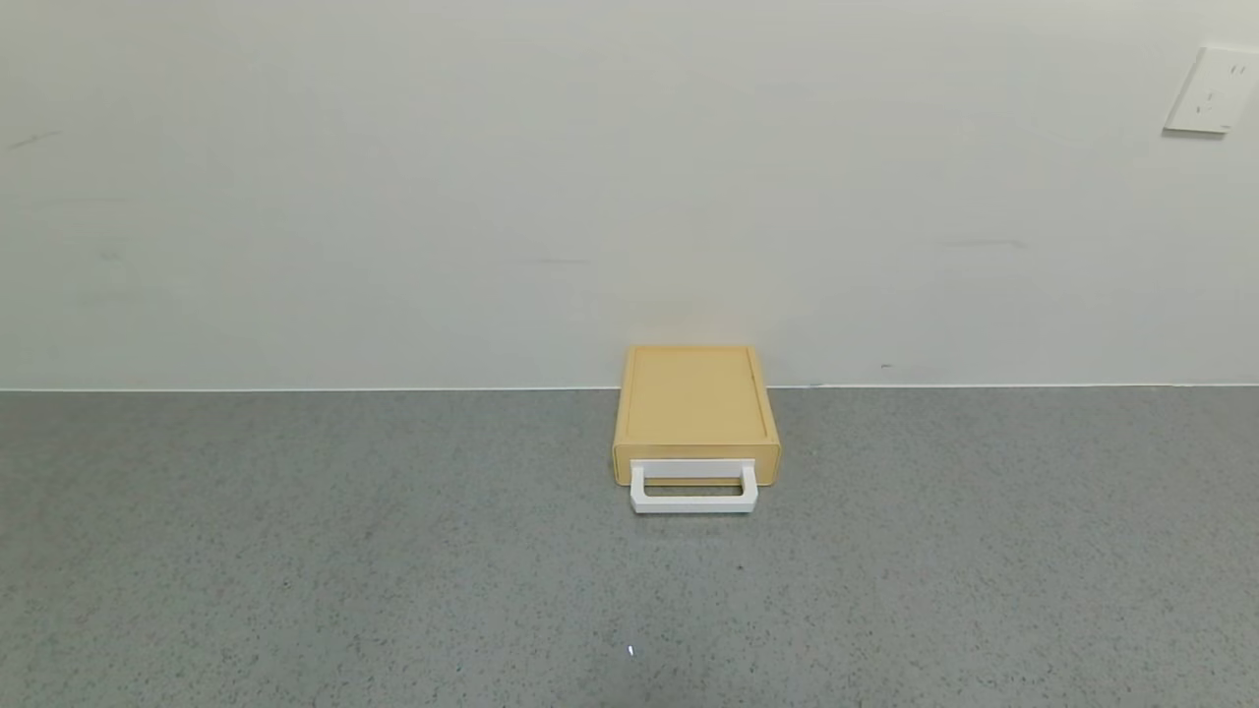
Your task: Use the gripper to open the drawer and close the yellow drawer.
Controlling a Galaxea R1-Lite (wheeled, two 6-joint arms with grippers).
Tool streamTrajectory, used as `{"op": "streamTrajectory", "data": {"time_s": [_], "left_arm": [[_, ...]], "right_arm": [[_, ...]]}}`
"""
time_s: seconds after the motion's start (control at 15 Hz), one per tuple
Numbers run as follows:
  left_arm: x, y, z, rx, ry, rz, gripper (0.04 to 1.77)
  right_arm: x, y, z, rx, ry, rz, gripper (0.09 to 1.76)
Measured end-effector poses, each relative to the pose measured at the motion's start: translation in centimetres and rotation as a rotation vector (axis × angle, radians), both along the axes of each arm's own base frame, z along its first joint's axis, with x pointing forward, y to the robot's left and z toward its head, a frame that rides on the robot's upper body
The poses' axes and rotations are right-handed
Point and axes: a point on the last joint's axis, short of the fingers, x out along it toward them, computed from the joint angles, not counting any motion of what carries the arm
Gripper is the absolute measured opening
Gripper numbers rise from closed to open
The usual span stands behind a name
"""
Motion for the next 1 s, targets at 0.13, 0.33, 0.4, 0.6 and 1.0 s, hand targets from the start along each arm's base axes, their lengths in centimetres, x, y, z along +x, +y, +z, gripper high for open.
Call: {"op": "streamTrajectory", "data": {"time_s": [0.13,0.33,0.4,0.6,1.0], "left_arm": [[0.0,0.0,0.0,0.0,0.0,0.0,1.72],[0.0,0.0,0.0,0.0,0.0,0.0,1.72],[0.0,0.0,0.0,0.0,0.0,0.0,1.72],[0.0,0.0,0.0,0.0,0.0,0.0,1.72],[0.0,0.0,0.0,0.0,0.0,0.0,1.72]], "right_arm": [[-0.5,-0.1,-2.2,-0.002,-0.014,0.035,1.71],[-0.1,-0.1,-5.7,-0.027,-0.062,0.073,1.71],[0.3,0.0,-6.8,-0.04,-0.081,0.079,1.71],[1.9,0.0,-10.3,-0.078,-0.081,0.091,1.71],[2.6,0.0,-12.9,-0.066,-0.003,0.09,1.71]]}}
